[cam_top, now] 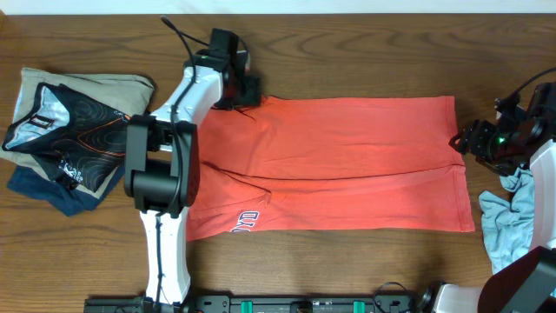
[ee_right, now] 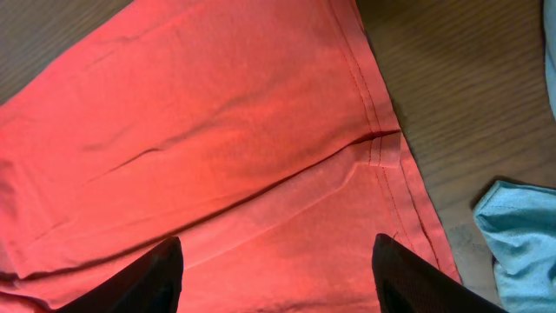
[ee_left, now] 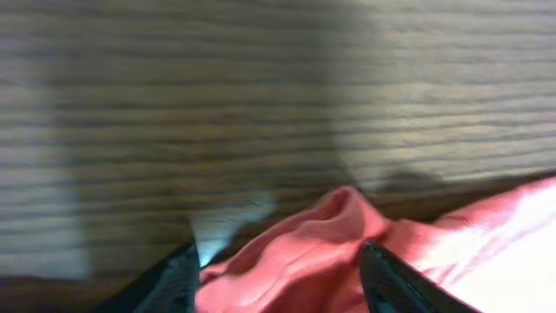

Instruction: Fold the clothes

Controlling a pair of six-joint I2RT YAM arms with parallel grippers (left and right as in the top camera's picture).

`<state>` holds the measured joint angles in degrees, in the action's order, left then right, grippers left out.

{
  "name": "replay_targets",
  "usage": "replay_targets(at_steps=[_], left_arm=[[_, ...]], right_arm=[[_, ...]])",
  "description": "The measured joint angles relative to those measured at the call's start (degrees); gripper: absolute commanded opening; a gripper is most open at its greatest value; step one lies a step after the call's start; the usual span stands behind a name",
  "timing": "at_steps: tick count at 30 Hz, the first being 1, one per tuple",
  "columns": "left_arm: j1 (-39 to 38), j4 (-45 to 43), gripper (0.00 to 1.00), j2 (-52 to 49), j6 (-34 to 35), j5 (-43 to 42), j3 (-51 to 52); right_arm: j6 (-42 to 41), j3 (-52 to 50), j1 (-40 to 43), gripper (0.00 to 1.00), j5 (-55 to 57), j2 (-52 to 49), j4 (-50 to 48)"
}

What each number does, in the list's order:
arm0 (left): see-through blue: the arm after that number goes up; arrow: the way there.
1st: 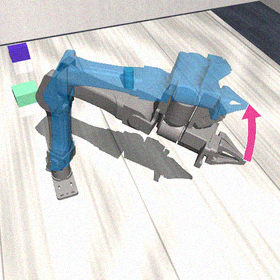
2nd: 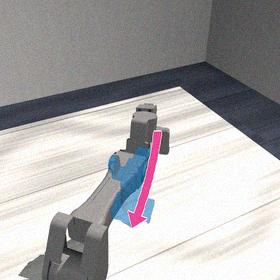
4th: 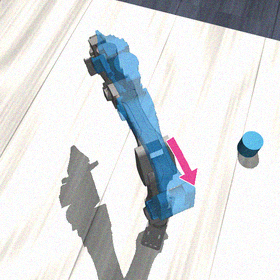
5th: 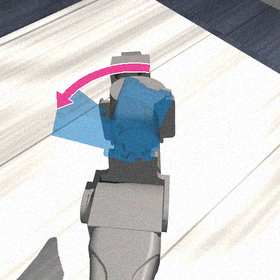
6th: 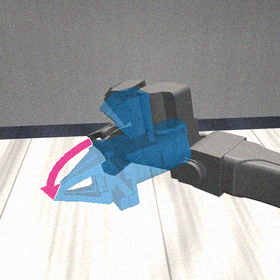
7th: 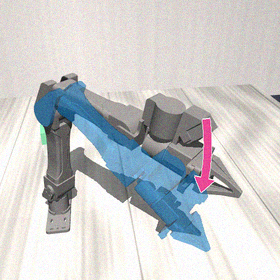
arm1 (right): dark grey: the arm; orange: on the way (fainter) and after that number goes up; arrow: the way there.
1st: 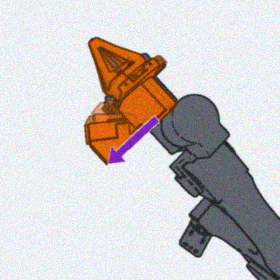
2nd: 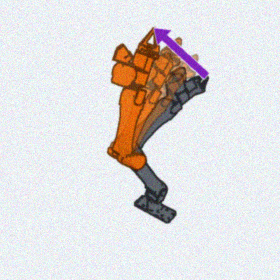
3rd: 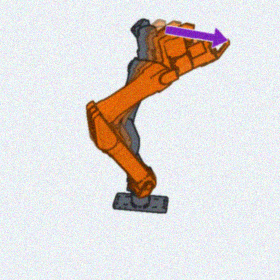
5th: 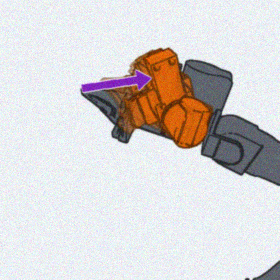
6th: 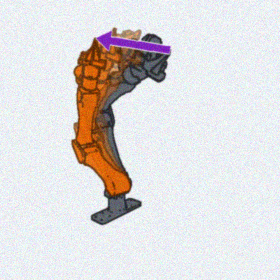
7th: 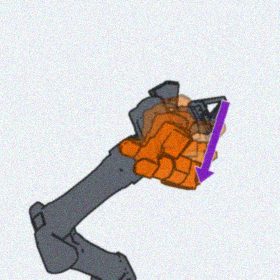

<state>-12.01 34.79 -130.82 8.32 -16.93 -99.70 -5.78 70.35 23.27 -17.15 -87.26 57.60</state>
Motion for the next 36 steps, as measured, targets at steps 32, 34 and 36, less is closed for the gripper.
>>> replay_targets(at_steps=[32,34,36], left_arm=[[-0.9,6.8,0.06,3.6,0.0,2.3,0.0],[-0.9,7.0,0.06,3.8,0.2,2.3,0.0],[-0.9,7.4,0.06,3.9,0.4,2.3,0.0]], right_arm=[[1.4,0.0,-5.0,0.72,5.0,-12.8,-26.3],[2.2,0.0,-6.1,0.75,5.4,-15.7,-31.2],[2.8,0.0,-7.0,0.75,6.1,-18.8,-36.7]])
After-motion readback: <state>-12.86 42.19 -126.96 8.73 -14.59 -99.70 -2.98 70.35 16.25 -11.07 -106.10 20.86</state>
